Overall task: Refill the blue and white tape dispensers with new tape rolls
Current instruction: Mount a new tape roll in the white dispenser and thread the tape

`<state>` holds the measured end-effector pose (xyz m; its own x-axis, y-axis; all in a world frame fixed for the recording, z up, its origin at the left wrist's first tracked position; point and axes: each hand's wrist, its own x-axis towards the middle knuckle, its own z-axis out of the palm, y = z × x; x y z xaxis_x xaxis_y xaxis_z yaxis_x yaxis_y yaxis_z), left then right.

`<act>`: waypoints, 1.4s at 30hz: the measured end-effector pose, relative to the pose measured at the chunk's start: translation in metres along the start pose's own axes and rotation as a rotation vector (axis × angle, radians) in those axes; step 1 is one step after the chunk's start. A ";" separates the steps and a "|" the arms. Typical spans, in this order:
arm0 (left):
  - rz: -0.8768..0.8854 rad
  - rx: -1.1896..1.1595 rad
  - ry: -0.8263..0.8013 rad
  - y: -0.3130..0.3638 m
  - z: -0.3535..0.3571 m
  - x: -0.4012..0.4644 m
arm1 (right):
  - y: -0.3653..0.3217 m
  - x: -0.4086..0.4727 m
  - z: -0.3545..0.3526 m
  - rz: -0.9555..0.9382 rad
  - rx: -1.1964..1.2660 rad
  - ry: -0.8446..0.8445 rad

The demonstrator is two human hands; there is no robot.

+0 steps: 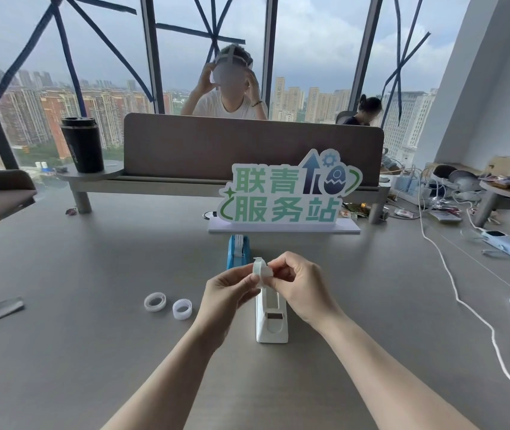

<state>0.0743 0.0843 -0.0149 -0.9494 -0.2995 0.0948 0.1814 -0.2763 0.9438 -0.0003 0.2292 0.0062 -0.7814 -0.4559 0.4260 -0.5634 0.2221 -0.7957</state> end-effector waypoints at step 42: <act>0.050 0.127 0.006 -0.009 0.013 0.006 | 0.016 0.006 -0.009 -0.090 -0.114 0.017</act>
<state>0.0639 0.0968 -0.0184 -0.9382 -0.3159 0.1415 0.1947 -0.1433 0.9703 -0.0161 0.2381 -0.0002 -0.7304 -0.4640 0.5012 -0.6573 0.2781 -0.7005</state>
